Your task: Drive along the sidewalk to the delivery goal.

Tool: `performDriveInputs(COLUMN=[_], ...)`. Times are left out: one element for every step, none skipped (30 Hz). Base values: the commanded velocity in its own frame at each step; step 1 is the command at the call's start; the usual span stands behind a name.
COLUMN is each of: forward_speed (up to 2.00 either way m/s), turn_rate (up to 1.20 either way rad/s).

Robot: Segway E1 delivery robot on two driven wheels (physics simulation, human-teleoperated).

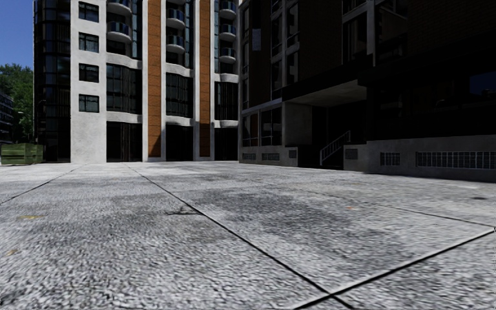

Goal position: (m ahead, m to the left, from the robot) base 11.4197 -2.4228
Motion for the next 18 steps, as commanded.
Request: performDriveInputs(forward_speed=[1.1, 1.1, 1.1, 1.1, 1.1, 1.1, 1.1, 1.1, 1.1, 1.1, 1.1, 1.1, 1.11, 1.11, 1.11, 1.11, 1.11, 1.11], turn_rate=[0.0, 0.0, 0.0, 0.0, 0.0, 0.0, 0.0, 0.0, 0.0, 0.0, 0.0, 0.0, 0.0, 0.0, 0.0, 0.0, 0.0, 0.0])
